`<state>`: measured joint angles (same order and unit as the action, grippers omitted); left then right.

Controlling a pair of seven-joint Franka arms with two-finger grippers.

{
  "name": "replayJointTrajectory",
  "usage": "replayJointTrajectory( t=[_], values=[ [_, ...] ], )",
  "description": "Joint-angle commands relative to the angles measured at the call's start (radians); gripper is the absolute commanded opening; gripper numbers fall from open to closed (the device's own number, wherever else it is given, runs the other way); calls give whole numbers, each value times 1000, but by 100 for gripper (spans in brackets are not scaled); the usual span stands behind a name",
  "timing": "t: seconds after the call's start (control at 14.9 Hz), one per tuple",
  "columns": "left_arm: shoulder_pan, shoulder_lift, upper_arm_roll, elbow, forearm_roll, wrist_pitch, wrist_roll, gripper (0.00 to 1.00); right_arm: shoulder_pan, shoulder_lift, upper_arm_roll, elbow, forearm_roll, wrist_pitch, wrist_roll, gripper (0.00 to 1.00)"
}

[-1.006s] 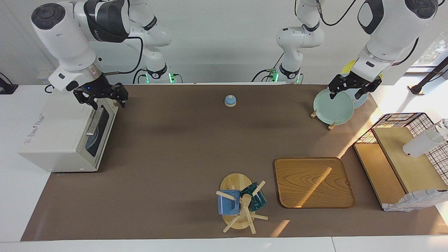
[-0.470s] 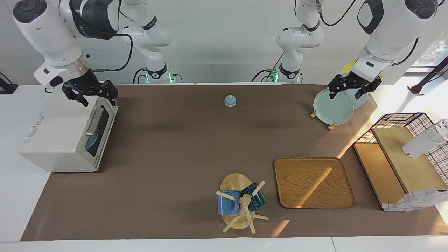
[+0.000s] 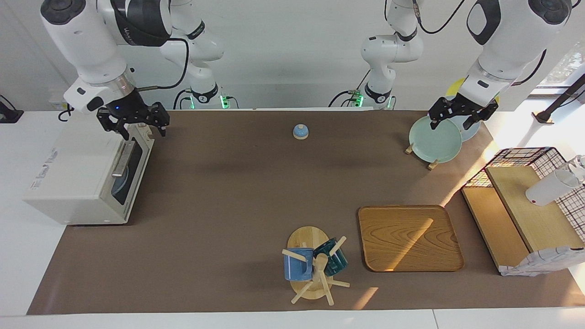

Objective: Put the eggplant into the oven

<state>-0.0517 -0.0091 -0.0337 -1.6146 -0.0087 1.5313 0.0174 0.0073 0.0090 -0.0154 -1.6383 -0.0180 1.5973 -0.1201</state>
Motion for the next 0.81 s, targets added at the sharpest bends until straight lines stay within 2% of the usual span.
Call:
replayJointTrajectory(
  t=[0.0,0.74],
  values=[
    [12,-5,-11,4,21,-6,4,100,10,-1,0,11,21,-8,3,100],
    [12,-5,-11,4,21,-6,4,100,20,-4,0,14,30,-5,42,100]
  ],
)
